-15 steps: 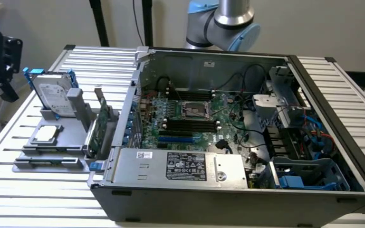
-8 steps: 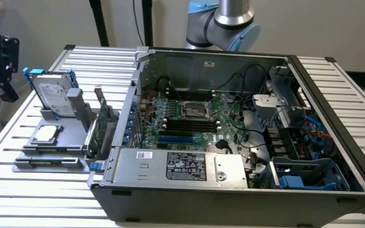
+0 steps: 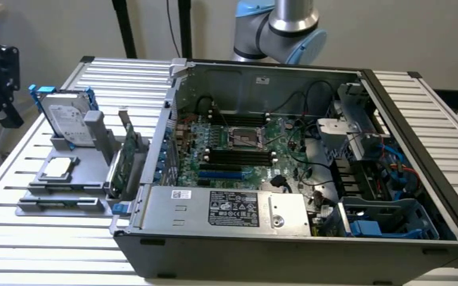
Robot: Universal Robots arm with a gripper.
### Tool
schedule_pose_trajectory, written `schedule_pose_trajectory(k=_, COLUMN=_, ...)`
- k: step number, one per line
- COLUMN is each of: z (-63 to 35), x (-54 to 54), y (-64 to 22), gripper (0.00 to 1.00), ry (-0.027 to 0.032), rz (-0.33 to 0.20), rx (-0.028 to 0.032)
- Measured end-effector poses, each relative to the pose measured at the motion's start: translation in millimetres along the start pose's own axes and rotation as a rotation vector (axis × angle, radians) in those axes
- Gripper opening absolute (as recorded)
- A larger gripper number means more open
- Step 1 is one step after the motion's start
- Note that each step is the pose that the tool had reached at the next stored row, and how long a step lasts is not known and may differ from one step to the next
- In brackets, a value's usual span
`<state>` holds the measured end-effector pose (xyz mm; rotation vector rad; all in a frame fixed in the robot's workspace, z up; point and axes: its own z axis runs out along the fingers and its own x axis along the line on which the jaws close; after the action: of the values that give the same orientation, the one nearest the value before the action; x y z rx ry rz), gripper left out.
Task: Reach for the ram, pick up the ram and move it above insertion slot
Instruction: 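Pick up the ram and move it above insertion slot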
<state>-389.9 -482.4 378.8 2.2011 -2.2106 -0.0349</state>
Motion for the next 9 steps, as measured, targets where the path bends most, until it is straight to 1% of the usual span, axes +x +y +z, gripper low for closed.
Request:
schedule_pose_trajectory(k=3, z=-0.2, x=0.0, y=0.0, gripper=0.11, ry=0.0019, rz=-0.054, rx=0.0038)
schedule_pose_trajectory(k=6, z=0.0, x=0.0, y=0.0, gripper=0.11, ry=0.0036, rz=-0.109, rx=0.0098)
schedule_pose_trajectory(k=9, z=0.0, x=0.1, y=0.0, gripper=0.11, ry=0.0038, rz=-0.118, rx=0.0102)
